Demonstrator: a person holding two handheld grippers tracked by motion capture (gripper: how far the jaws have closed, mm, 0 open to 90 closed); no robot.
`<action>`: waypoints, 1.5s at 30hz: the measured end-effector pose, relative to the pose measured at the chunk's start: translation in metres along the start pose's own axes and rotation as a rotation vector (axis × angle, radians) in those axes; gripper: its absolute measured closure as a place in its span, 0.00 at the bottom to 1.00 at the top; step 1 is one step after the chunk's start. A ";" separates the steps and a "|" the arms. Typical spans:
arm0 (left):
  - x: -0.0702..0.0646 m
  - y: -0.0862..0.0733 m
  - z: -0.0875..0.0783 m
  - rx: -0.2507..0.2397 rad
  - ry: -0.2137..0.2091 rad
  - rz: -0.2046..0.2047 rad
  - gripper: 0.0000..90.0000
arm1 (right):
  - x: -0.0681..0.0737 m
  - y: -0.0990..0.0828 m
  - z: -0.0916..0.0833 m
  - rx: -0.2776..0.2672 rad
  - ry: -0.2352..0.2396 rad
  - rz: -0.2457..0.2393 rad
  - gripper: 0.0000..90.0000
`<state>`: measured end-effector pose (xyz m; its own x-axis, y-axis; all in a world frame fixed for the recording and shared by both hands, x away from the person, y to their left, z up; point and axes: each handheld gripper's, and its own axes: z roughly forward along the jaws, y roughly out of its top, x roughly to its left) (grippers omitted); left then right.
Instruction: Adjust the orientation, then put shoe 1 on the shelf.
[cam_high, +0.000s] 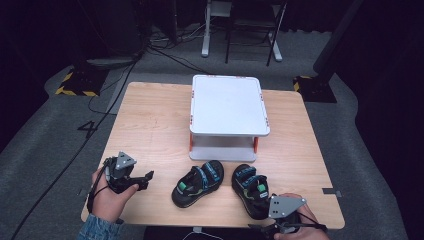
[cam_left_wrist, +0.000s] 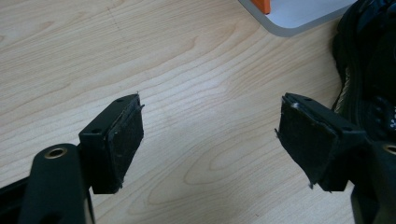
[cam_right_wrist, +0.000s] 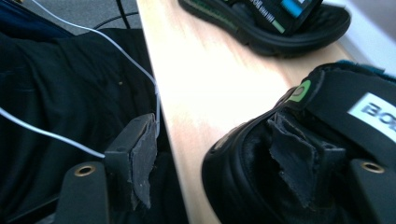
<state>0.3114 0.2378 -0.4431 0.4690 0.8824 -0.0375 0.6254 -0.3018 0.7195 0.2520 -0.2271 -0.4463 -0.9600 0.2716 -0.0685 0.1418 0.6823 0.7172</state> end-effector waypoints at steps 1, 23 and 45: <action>0.001 0.000 0.000 0.002 0.002 0.003 0.25 | 0.002 0.000 -0.004 0.011 0.023 0.040 0.36; 0.002 0.000 0.003 0.005 0.003 -0.004 0.25 | -0.038 0.013 -0.030 -0.183 -0.187 0.366 0.29; 0.003 0.000 0.004 0.008 -0.001 -0.001 0.25 | -0.036 0.001 -0.009 -0.073 -0.190 0.423 0.27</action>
<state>0.3151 0.2388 -0.4457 0.4687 0.8825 -0.0393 0.6308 -0.3032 0.7142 0.2844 -0.2429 -0.4369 -0.7591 0.6398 0.1196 0.4874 0.4369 0.7560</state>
